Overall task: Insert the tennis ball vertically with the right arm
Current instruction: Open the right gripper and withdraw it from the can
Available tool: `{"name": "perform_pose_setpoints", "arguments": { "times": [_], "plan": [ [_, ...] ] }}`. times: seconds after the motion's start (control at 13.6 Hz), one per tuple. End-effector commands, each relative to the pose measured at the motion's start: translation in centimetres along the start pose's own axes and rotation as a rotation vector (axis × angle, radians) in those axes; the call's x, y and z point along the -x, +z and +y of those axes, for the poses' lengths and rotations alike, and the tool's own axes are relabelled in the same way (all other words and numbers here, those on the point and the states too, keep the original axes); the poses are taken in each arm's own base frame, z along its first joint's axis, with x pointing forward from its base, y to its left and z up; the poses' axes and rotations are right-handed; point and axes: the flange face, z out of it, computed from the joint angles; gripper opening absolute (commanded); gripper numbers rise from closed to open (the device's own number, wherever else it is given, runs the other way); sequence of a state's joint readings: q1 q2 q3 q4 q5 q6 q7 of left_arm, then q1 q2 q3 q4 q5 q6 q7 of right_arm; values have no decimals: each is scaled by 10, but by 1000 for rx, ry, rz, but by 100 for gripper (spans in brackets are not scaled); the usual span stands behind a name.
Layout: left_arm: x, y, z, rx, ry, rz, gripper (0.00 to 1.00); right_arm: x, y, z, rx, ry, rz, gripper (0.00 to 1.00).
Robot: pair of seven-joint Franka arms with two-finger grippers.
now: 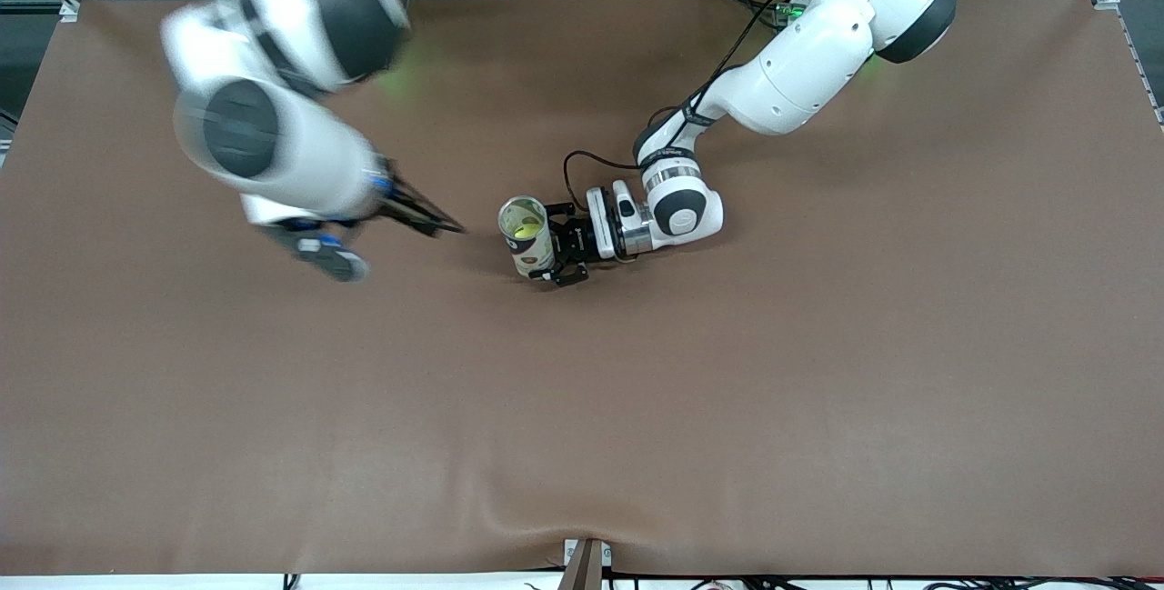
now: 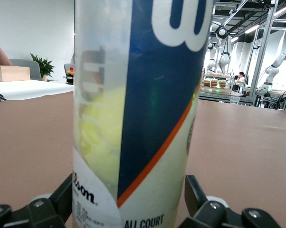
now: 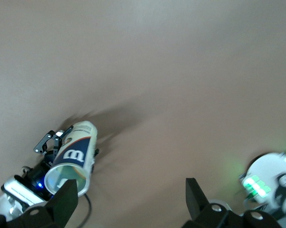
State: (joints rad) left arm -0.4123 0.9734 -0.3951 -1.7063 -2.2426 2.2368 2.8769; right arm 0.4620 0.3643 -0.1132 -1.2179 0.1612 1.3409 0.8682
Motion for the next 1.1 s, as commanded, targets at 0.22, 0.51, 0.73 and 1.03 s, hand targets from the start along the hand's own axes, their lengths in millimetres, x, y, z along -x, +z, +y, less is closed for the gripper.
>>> {"name": "perform_pose_setpoints", "arguments": {
  "times": [0.22, 0.51, 0.73, 1.03],
  "plan": [
    [-1, -21, 7, -72, 305, -7, 100, -30, -82, 140, 12, -279, 93, 100],
    [-14, -41, 13, -66, 286, -21, 100, -53, -100, 233, 7, -397, 104, 100],
    [-33, -59, 21, -54, 258, -35, 100, -46, -92, 273, -35, -404, 172, 100],
    [-46, -98, 25, -10, 235, -79, 100, -35, -76, 292, -51, -446, 226, 100]
  ]
}}
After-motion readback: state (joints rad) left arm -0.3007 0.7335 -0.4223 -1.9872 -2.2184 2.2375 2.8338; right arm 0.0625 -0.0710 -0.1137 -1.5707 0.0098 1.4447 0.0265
